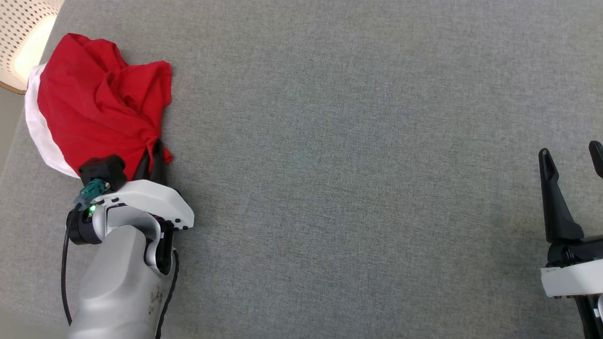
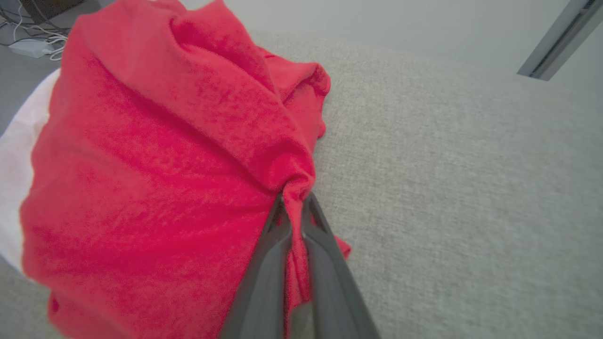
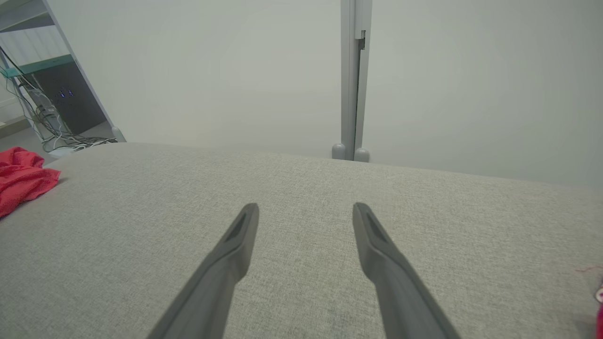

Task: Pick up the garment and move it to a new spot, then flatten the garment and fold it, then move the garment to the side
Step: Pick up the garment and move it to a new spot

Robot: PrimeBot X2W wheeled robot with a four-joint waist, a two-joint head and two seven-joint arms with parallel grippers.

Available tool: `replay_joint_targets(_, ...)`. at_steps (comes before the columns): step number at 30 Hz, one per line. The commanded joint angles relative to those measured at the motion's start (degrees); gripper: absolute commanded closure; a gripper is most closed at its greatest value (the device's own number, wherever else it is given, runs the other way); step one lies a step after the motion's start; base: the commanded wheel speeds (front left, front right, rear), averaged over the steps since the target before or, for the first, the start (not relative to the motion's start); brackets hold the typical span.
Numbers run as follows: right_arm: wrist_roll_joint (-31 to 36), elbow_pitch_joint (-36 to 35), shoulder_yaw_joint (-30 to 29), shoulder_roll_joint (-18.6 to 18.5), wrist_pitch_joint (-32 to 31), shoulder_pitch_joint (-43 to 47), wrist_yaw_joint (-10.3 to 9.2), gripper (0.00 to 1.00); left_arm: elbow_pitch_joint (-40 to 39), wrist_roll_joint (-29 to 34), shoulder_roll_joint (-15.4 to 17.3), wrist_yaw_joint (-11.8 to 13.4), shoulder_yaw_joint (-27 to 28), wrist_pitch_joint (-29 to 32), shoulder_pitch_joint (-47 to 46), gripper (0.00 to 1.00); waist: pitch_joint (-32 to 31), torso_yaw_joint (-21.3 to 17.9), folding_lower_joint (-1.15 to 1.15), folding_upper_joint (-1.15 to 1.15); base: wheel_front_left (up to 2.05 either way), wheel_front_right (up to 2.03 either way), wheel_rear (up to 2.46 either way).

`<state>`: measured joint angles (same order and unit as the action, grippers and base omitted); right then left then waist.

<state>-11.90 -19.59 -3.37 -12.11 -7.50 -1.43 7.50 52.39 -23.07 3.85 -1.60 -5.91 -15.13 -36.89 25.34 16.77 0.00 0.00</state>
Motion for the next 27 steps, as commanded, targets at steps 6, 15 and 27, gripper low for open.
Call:
replay_joint_targets(6, -0.13, 1.49, 0.01, 0.98, 1.44, 0.74, -0.02, 0.0, -13.28, 5.94, -0.01, 1.5, 2.54, -0.05, 6.36, 1.0, -4.97, 0.77, 0.0, 0.0, 0.0, 0.0, 0.0)
replay_joint_targets(15, -0.19, 4.26, 1.27, 3.08, 3.0, 3.95, -0.02, 0.0, -35.15, 11.54, -0.4, 1.56, 1.3, -0.04, 19.89, 1.0, -14.68, -1.28, 0.0, 0.0, 0.0, 0.0, 0.0)
replay_joint_targets(27, -1.02, 3.9, 1.29, 3.58, 3.63, 4.37, -0.02, 0.0, -48.35, 11.34, -0.64, -0.85, -8.31, 6.19, 28.66, 1.0, -15.86, -12.59, 0.0, 0.0, 0.0, 0.0, 0.0)
